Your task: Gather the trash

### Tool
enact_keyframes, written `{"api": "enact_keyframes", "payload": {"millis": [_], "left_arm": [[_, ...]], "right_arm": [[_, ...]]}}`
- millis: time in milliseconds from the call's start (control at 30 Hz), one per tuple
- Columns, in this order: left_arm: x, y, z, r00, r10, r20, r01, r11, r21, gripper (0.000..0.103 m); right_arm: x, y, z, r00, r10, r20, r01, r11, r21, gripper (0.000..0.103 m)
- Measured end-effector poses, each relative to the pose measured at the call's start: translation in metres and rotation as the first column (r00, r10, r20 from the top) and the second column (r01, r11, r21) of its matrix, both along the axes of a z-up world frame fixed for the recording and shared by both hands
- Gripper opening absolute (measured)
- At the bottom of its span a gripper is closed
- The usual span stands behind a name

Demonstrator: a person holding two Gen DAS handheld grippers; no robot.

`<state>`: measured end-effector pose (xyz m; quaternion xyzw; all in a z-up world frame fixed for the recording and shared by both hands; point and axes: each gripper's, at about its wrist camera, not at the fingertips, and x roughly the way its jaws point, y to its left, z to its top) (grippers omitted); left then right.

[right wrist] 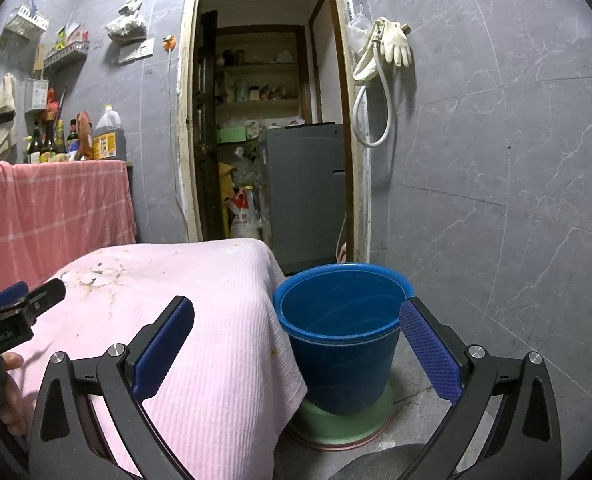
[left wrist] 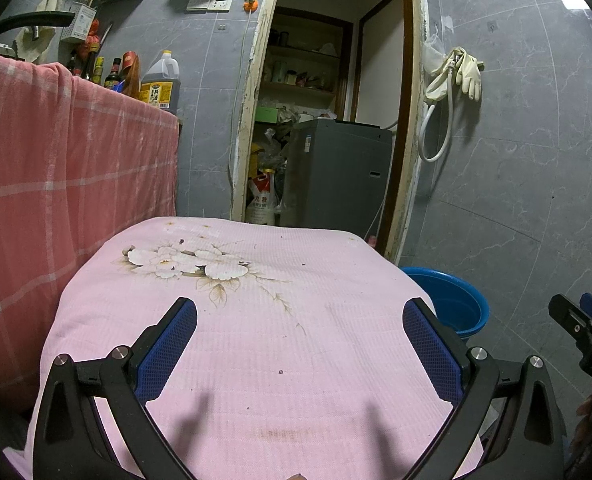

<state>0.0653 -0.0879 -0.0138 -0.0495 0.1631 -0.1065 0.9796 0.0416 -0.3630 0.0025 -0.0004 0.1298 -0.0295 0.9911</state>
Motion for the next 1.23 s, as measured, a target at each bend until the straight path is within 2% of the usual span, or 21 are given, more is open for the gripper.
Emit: {"api": "enact_keyframes", "payload": {"millis": [1233], "left_arm": [[-0.0024,-0.0035,0.0014,0.999,0.044,0.001,-0.044,0.999,0.009,0.101]], "right_arm": [[0.003,0.0028,-0.0036,1.0,0.008,-0.002,-0.008,1.0,-0.007,0.103]]}}
